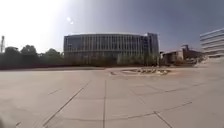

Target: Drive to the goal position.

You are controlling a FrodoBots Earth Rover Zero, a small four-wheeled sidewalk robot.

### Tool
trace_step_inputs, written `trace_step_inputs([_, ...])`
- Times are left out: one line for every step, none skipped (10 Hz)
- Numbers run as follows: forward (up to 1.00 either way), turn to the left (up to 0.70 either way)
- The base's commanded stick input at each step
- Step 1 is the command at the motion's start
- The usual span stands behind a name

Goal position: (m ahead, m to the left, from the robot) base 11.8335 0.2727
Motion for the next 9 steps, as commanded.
trace_step_inputs([0.70,0.00])
trace_step_inputs([0.70,0.00])
trace_step_inputs([0.70,0.01])
trace_step_inputs([0.70,0.03])
trace_step_inputs([0.70,0.02])
trace_step_inputs([0.70,0.02])
trace_step_inputs([0.70,0.02])
trace_step_inputs([0.70,0.02])
trace_step_inputs([0.70,0.02])
